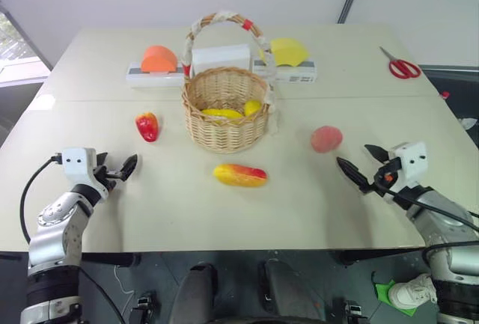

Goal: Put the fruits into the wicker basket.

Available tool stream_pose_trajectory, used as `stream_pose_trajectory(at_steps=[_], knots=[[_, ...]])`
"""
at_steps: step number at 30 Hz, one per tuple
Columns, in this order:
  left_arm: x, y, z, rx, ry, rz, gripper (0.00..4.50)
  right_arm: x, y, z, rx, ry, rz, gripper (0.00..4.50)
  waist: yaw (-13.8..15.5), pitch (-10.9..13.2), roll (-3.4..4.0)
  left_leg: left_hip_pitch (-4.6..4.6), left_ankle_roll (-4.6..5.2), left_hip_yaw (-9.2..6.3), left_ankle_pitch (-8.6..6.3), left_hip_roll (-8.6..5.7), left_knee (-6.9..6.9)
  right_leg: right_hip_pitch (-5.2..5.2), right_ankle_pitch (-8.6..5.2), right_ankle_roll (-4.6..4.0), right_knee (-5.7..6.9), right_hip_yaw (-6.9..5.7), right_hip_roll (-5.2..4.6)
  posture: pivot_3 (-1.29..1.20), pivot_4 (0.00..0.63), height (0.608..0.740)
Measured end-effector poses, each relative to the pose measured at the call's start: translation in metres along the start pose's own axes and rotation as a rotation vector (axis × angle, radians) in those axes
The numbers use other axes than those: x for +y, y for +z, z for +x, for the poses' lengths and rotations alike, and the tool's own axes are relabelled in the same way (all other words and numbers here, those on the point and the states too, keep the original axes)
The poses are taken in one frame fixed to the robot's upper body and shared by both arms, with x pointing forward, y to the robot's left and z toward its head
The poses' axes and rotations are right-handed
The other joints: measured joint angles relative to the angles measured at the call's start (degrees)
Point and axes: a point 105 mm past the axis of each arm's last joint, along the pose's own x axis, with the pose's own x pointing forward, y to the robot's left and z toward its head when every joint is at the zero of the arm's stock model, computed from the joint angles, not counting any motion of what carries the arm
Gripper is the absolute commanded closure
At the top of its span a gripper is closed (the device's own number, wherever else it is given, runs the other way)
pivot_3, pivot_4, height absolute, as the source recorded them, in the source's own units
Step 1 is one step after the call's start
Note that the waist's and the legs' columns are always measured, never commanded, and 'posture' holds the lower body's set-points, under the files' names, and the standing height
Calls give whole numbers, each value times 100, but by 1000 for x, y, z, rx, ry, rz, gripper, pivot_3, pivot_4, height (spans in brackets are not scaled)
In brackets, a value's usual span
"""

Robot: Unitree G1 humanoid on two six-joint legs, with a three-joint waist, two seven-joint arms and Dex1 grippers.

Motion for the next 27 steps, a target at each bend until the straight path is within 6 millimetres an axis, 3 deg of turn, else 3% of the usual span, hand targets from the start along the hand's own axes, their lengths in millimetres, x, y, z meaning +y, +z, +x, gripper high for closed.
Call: stream_pose_trajectory(at_steps=[9, 14, 18, 25, 27], knots=[[-5, 13, 10, -24, -3, 7, 0, 1, 12, 8, -30, 23, -32, 176, -2, 0, 0, 0, 0, 0, 0, -1, 0, 0, 1, 1, 1, -1, 2, 0, 150, 740], [-19, 13, 19, -11, -6, 13, 0, 9, 26, 12, -33, 93, -90, 176, 2, 0, 0, -1, 0, -3, 0, -3, 3, 0, 1, 2, 3, -1, 1, 0, 150, 740], [-35, 35, 35, -18, -9, 66, 0, 37, 59, 21, -79, 240, -202, 176, -6, 0, -1, -1, 0, -4, 0, -5, 4, 0, 1, 2, 6, -2, 5, 0, 150, 740], [-47, 69, 64, 56, 96, 78, 0, 122, 98, 26, -173, 577, -232, 176, -2, 1, -6, -5, 0, -12, 0, -11, 7, 0, 1, 3, 6, -8, 6, 0, 150, 740], [-49, 70, 69, 85, 112, 56, 0, 139, 102, 26, -188, 635, -225, 176, -2, 1, -6, -5, -1, -13, 1, -12, 7, -1, 1, 3, 7, -8, 5, 0, 150, 740]])
